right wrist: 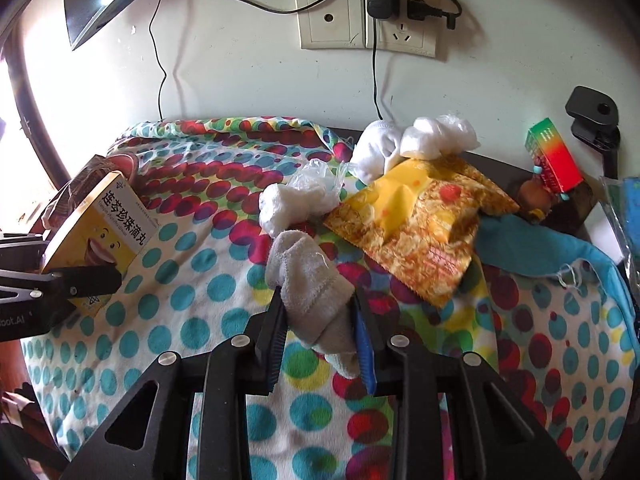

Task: Organize objects
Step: 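Carry the yellow box with the left tool over the red tray while the right tool carries the sock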

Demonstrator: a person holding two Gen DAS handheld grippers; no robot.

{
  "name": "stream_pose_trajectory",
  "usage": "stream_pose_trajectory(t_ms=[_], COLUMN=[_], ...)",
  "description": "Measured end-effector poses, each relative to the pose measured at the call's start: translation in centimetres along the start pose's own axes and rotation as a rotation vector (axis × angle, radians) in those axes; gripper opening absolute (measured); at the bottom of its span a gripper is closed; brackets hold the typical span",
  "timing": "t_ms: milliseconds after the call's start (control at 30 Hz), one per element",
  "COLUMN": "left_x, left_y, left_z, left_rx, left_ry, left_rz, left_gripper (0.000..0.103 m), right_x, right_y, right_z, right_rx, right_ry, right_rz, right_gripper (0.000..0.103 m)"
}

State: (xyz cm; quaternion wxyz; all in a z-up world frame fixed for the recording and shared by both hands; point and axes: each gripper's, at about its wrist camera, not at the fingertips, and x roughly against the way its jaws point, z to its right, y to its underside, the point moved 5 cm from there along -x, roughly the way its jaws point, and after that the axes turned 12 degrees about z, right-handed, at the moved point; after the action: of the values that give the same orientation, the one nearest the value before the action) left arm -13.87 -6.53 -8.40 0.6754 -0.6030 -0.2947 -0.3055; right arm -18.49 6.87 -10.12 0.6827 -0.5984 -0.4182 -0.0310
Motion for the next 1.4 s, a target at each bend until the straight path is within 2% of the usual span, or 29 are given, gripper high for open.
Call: stream_pose_trajectory(t_ms=[300,733,1167,1400], left_x=[2.5,6.0,8.6,9.0], left_y=[1.1,3.0,4.6,5.6], left_z=[-0.9,-4.2,-10.1,-13.4], left_rx=[0.011,0.071,0.146,0.175], left_ry=[-0.042,-0.095,-0.177,-0.220], left_rz=[0.020,0.045,0.068,0.064], left_gripper=[0.030,0.030,0.030,0.030], right_x=[2.9,5.6,7.2,7.3], right_y=[0.5,1.2,0.6,0.0], right_z=[-0.7,-2.0,-3.6,-5.8], right_rx=[-0.015,-0.004,0.002,0.036], right_ry=[0.008,0.020,0.023,0.009], right_rz=[0.014,0.023,0.041,0.043], right_gripper=[0.029,0.029,0.029,0.029])
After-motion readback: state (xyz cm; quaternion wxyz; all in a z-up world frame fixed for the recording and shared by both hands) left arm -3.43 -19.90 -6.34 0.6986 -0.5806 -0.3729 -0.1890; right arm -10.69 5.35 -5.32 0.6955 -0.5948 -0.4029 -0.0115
